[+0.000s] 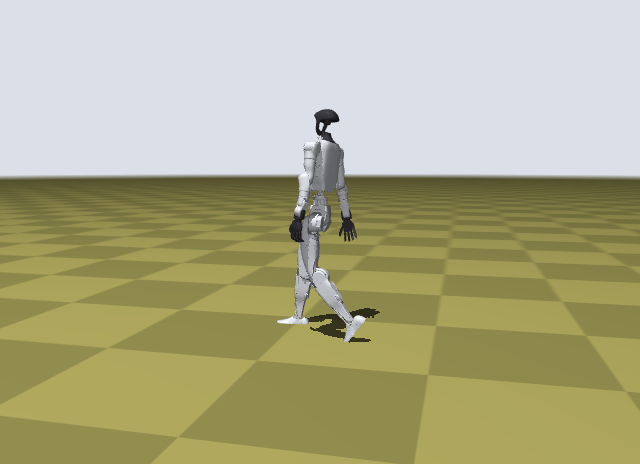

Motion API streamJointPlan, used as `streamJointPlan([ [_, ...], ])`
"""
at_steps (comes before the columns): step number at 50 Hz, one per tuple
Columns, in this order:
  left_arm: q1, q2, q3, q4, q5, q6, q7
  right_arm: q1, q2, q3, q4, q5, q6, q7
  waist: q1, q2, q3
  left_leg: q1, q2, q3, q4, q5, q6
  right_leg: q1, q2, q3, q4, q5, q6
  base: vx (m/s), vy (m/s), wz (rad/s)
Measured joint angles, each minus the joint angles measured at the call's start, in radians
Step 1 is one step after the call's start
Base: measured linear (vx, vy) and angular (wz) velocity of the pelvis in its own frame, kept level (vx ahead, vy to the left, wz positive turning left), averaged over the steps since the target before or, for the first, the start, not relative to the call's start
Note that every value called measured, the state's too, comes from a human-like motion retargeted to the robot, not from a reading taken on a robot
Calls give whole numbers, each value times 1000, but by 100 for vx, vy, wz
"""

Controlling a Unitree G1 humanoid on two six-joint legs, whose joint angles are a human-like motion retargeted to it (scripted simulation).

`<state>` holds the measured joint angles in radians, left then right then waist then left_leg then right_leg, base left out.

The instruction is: Walk run

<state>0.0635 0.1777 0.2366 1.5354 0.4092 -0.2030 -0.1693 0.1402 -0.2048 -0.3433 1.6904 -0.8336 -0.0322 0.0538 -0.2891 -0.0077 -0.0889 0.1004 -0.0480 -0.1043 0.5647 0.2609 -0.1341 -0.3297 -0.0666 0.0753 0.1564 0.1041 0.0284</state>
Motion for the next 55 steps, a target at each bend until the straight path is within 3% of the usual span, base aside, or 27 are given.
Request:
streamJointPlan([
  [3, 55, 2, 2, 49, 42, 17, -36, -66, -19, 26, -15, 35, -5, 12, 15, -41, 1, -146, 26, 107, 267, 122, 21, 56, -52, -141, -9, -32, -39, 70, -34, 26],
  [6, 114, -15, 13, 46, 127, 32, -58, -148, -46, 47, -22, 62, -8, 1, 24, -44, 11, -272, 65, 184, 398, -63, 81, 106, -27, -113, -22, -64, -63, 49, -16, 47],
  [9, 174, -44, 41, 34, 196, 24, -35, -217, -73, 61, -40, 66, -20, -7, 86, -68, 25, -386, -65, 155, 398, -196, 47, 156, -36, -131, -57, -65, -71, 45, -10, -37],
  [11, 199, -48, 49, 39, 205, 20, -27, -257, -89, 73, -64, 71, -36, -2, 123, -70, 35, -448, -105, 168, 326, -271, 50, 183, -22, -147, -71, -76, -79, 46, -12, -10],
  [15, 218, -52, 81, 62, 197, 49, -36, -323, -122, 90, -120, 81, -64, 4, 166, -39, 57, -515, -81, 282, 60, -324, 165, 246, 37, -212, -95, -117, -100, 52, -11, 44],
  [19, 209, -60, 115, 89, 127, 66, -45, -363, -136, 87, -163, 72, -75, -6, 164, -5, 77, -514, -111, 328, -216, -395, 210, 319, 99, -289, -111, -166, -119, 50, -8, 76],
  [23, 200, -71, 134, 80, 85, 63, -62, -360, -120, 78, -181, 82, -90, -18, 158, 4, 66, -484, -84, 562, -382, -485, 239, 363, 142, -336, -105, -216, -121, 59, -8, 74],
  [25, 191, -74, 138, 65, 89, 55, -63, -342, -102, 72, -176, 94, -104, -17, 166, 5, 51, -454, -80, 657, -443, -501, 260, 377, 164, -356, -90, -239, -120, 62, -9, 55],
  [28, 176, -72, 143, 50, 90, 32, -43, -305, -68, 73, -142, 113, -130, 6, 203, -18, 30, -425, -78, 672, -443, -446, 313, 402, 157, -384, -64, -230, -98, 64, -8, 13],
  [30, 163, -66, 144, 49, 74, 17, -21, -274, -45, 66, -111, 111, -152, 25, 211, -44, 10, -423, -96, 655, -444, -383, 394, 414, 133, -409, -38, -197, -72, 81, -9, 33],
  [32, 142, -50, 143, 59, 39, 10, 3, -236, -15, 57, -79, 101, -160, 21, 208, -62, -6, -400, -95, 619, -430, -418, 396, 433, 129, -433, 1, -107, -39, 90, -14, 48],
  [34, 106, -38, 134, 75, -3, 5, 32, -201, 7, 51, -38, 105, -153, -13, 214, -53, -14, -400, -90, 542, -409, -440, 396, 421, 124, -448, 87, 68, 21, 69, 5, 52],
  [36, 65, -38, 112, 76, -37, -11, 64, -166, 14, 45, -1, 120, -152, -64, 209, -19, -14, -386, -79, 474, -392, -463, 396, 369, 132, -427, 229, 228, 68, 65, 15, 107],
  [38, 19, -49, 78, 58, -57, -34, 95, -125, 14, 33, 10, 136, -147, -109, 191, 32, -13, -358, -51, 439, -380, -479, 396, 280, 178, -368, 407, 321, 65, 67, 18, 169],
  [40, -35, -64, 38, 24, -62, -51, 109, -92, 14, 22, 10, 157, -130, -140, 178, 80, -8, -341, -39, 375, -368, -487, 391, 194, 209, -318, 562, 313, 35, 51, 20, 180],
  [42, -89, -79, -5, -28, -44, -59, 94, -63, 19, 5, 10, 166, -117, -161, 171, 115, 5, -319, -36, 311, -357, -487, 381, 136, 208, -283, 643, 189, 1, 48, 21, 197],
  [46, -173, -100, -117, -154, -15, -92, 50, -8, 27, -10, 10, 181, -127, -173, 152, 162, 22, -255, -51, 192, -361, -466, 374, 66, 98, -294, 638, -19, -144, 41, 19, 236],
  [48, -215, -104, -175, -198, -10, -121, 46, 14, 29, -1, 10, 185, -133, -161, 135, 170, 27, -230, -75, 112, -354, -455, 373, 43, 59, -278, 558, -68, -175, 42, 16, 284],
  [50, -268, -105, -236, -214, -13, -148, 49, 28, 29, 14, 10, 185, -136, -150, 125, 162, 34, -201, -119, 26, -348, -444, 383, 32, 73, -190, 438, -56, -140, 34, 11, 289],
  [55, -388, -123, -304, -187, 23, -125, 37, 19, 10, 89, 10, 148, -114, -136, 88, 98, 71, -105, -227, -162, -330, -416, 386, 47, 125, 159, 137, -22, 43, 42, 5, 285],
])
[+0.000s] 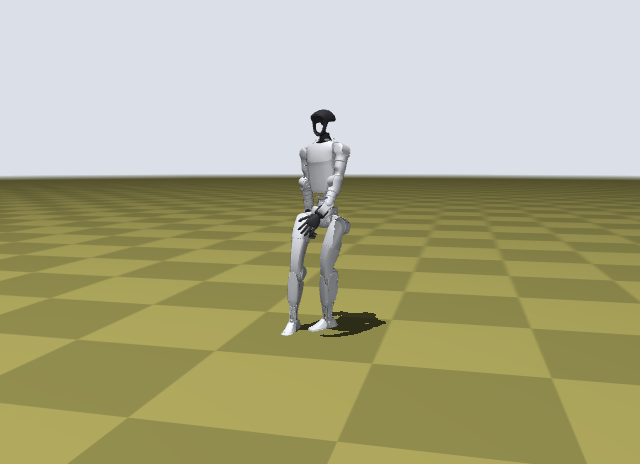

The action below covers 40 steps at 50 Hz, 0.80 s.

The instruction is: Walk run

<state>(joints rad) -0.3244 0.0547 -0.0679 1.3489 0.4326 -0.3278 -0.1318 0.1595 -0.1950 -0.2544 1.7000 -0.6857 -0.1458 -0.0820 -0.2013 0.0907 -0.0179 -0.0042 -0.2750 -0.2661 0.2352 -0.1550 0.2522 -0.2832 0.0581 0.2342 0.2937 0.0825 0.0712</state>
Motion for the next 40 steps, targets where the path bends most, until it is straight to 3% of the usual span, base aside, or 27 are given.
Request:
streamJointPlan([
  [4, -4, -14, -14, 6, 8, 2, -18, -51, -42, 35, 0, -77, 51, 4, 11, -61, 31, 84, -74, -101, 14, 14, -3, -28, -98, -59, -196, -20, 108, 43, 2, 200],
  [7, 18, 2, -6, 51, -14, -8, -13, -110, -79, 56, 0, -107, 80, 6, 37, -75, 78, 147, -42, -124, 73, -25, -37, -4, -24, -55, -268, -41, 191, 56, -29, 121],
  [10, 27, 16, -9, 151, -34, 25, -6, -163, -121, 48, -10, -106, 93, 12, 31, -73, 125, 198, -62, -182, 122, 4, -43, 45, -6, 8, -253, 21, 191, 40, 14, 173],
  [12, 21, 20, -1, 226, -24, 82, 3, -196, -146, 27, -29, -91, 96, 15, -17, -87, 134, 206, -129, -253, 126, 111, -46, 55, -82, 38, -226, 79, 180, 26, 41, 266],
  [13, 10, 29, 6, 264, -16, 116, 3, -217, -153, 17, -39, -77, 96, 20, -51, -86, 144, 207, -141, -293, 160, 155, -68, 61, -106, -39, -216, 82, 147, 28, 12, 267],
  [15, 15, 53, 22, 317, -1, 177, 8, -248, -154, 8, -52, -37, 86, 25, -69, -81, 161, 190, -162, -310, 254, 285, -142, 93, -99, -53, -190, 39, 99, 37, -11, 207],
  [18, 68, 65, 31, 340, 11, 212, 40, -267, -154, -23, -48, 43, 61, 46, -57, -74, 162, 75, -95, -139, 427, 474, -400, 138, -118, -136, -182, -9, 66, 44, -14, 206],
  [20, 117, 73, 50, 329, -4, 197, 45, -277, -148, -16, -47, 90, 53, 67, -54, -94, 145, 5, -52, 64, 507, 539, -514, 161, -190, -249, -179, -39, 70, 38, -2, 217],
  [22, 182, 83, 88, 290, -15, 192, 30, -292, -127, -2, -45, 104, 55, 77, -51, -116, 125, -81, -13, 172, 603, 522, -511, 178, -187, -280, -192, -56, 28, 39, -35, 193],
  [23, 221, 88, 110, 264, -17, 193, 20, -297, -112, 3, -45, 99, 59, 78, -37, -122, 114, -130, 35, 216, 653, 452, -504, 189, -162, -292, -207, -59, -6, 42, -53, 158],
  [25, 280, 84, 156, 215, -19, 195, 5, -309, -95, 3, -58, 76, 67, 84, -2, -132, 102, -211, 103, 318, 691, 371, -439, 209, -149, -324, -223, -74, -39, 42, -35, 141],
  [28, 339, 74, 216, 178, -36, 185, 2, -304, -78, 4, -109, 40, 68, 90, 62, -140, 86, -307, 111, 348, 632, 268, -355, 243, -141, -406, -243, -107, -61, 39, -17, 141],
  [31, 375, 69, 253, 183, -73, 183, 11, -287, -64, -5, -165, 22, 65, 76, 137, -138, 73, -375, 85, 323, 461, 208, -276, 272, -110, -447, -255, -145, -83, 44, -12, 128],
  [35, 412, 60, 293, 209, -116, 198, 17, -294, -56, -40, -180, 26, 60, 59, 204, -121, 66, -409, 143, 446, 161, 183, -152, 317, -57, -529, -268, -195, -95, 39, -10, 138],
  [40, 496, 36, 329, 237, -147, 204, 12, -311, -59, -45, -150, 39, 59, 94, 214, -129, 42, -394, 74, 572, -138, 116, -75, 378, -28, -636, -274, -234, -63, 56, -8, 130],
])
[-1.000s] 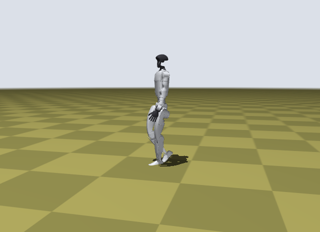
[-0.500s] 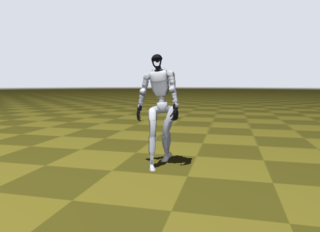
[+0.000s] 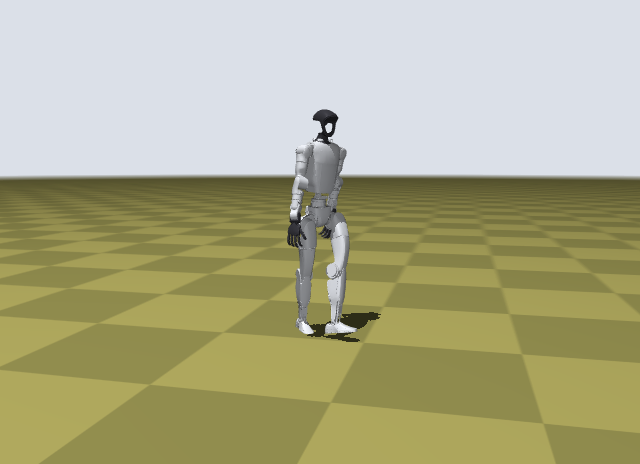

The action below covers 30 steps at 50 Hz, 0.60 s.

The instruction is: Walk run

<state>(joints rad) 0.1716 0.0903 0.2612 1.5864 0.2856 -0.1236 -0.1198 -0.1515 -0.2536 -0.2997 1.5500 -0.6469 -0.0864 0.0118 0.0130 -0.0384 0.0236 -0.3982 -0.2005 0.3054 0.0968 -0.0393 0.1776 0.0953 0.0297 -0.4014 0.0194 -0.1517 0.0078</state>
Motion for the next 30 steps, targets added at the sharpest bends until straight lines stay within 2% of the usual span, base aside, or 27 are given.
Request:
streamJointPlan([
  [4, 70, -20, 24, 27, 43, -1, -15, 7, 11, 18, -6, -57, -8, 12, 8, -29, -17, 45, -45, 44, -66, -9, 75, 52, -9, -40, 21, 30, 27, 68, -7, 58],
  [6, 97, -22, 43, 45, 83, 7, -17, 24, 27, 26, -14, -101, -7, 17, 34, -49, -32, 63, -37, 42, -50, 9, 84, 72, -13, -32, 43, 82, 35, 86, -14, -25],
  [8, 114, -18, 61, 66, 115, 21, -21, 51, 48, 33, -18, -144, -3, 15, 51, -65, -54, 68, -46, -26, -38, 12, 84, 84, -20, -24, 79, 186, 48, 94, -8, -22],
  [10, 119, -14, 73, 82, 112, 33, -24, 82, 68, 50, -10, -164, 3, -2, 43, -63, -75, 79, -37, -67, -4, -19, 84, 88, -34, -34, 144, 359, 45, 95, 3, 9],
  [12, 101, -15, 87, 84, 80, 27, -11, 113, 79, 68, 8, -163, -1, -21, 27, -19, -85, 101, 6, -126, 32, -59, 84, 63, -36, -54, 270, 521, -40, 93, 6, 37],
  [13, 88, -18, 90, 76, 61, 15, 0, 127, 79, 74, 19, -160, -7, -22, 15, 12, -84, 131, 39, -124, 42, -80, 84, 40, -37, -84, 361, 578, -114, 80, 5, 80],
  [15, 57, -28, 83, 43, 19, -9, 16, 152, 76, 76, 38, -161, -9, -9, -28, 65, -87, 191, 76, -167, 35, -101, 84, -51, 19, -19, 533, 671, -212, 76, 8, 119],
  [18, -22, -33, 49, -36, -18, -28, 6, 185, 83, 55, 51, -168, 27, -9, -66, 113, -89, 232, 95, -235, 36, -117, 84, -196, 63, 80, 714, 537, -166, 69, 8, 116],
  [20, -85, -26, 12, -96, -17, -40, -9, 214, 88, 29, 60, -153, 30, -28, -87, 125, -87, 272, 96, -252, 22, -122, 84, -273, 87, 151, 747, 455, -112, 66, 4, 140],
  [22, -150, -19, -26, -158, 2, -59, -20, 243, 92, 13, 71, -122, 18, -34, -108, 128, -83, 314, 88, -283, 6, -127, 84, -348, 70, 181, 736, 359, -88, 76, 0, 163],
  [24, -210, -11, -60, -216, 19, -81, -27, 271, 96, 5, 79, -105, 12, -22, -141, 123, -80, 346, 71, -331, 2, -134, 84, -407, 28, 188, 660, 297, -66, 60, -5, 168],
  [27, -287, 4, -109, -288, 20, -111, -37, 301, 99, -4, 94, -114, 21, -9, -171, 96, -75, 398, 32, -381, 2, -155, 84, -457, -40, 209, 457, 297, -12, 66, -12, 128],
  [30, -342, 17, -133, -339, 10, -133, -46, 313, 93, -4, 114, -142, 37, -10, -217, 60, -56, 471, -15, -434, 4, -178, 80, -490, -88, 271, 247, 285, 70, 72, -16, 117],
])
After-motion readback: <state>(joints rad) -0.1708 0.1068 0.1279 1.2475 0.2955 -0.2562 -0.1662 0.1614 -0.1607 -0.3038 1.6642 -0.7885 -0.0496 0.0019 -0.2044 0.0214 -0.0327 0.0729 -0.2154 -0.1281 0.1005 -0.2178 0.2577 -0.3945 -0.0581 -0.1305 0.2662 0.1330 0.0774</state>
